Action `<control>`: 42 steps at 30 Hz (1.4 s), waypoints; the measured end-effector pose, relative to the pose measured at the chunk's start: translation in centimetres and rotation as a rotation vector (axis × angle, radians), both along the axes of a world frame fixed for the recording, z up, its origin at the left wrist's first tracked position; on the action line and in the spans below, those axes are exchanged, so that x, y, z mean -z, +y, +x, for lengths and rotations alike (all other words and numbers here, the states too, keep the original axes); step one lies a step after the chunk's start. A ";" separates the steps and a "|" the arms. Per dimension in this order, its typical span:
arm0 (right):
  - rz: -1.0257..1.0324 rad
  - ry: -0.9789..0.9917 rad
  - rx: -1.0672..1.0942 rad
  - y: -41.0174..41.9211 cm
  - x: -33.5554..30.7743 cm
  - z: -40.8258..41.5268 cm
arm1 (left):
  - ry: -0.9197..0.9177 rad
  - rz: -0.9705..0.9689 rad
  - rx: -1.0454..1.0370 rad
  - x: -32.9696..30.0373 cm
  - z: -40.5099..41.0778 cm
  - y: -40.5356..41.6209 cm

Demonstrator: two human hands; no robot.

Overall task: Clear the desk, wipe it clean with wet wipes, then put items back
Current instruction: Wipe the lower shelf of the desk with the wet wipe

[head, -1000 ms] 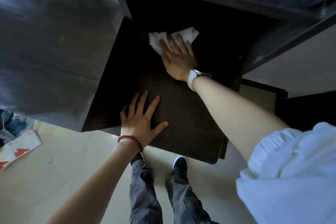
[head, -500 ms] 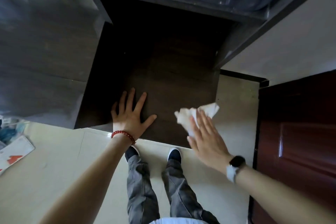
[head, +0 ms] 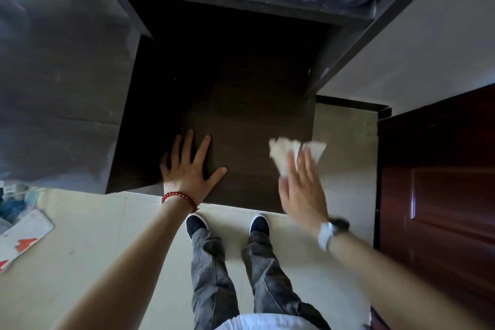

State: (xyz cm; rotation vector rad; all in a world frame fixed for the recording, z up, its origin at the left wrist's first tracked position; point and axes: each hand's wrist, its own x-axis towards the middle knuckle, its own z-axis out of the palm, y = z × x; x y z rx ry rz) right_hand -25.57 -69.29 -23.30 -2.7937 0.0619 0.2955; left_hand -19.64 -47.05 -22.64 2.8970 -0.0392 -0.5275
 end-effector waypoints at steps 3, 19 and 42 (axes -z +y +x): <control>-0.004 0.032 0.173 0.6 0.1 5.4 | 0.032 0.013 0.016 -0.3 0.2 0.0; 0.114 -0.017 -0.190 20.3 0.7 -1.1 | -0.002 -0.127 -0.150 -2.3 -10.0 10.4; 0.146 -0.073 0.089 16.2 -0.4 -4.2 | 0.238 -0.080 0.158 -2.8 -6.6 16.1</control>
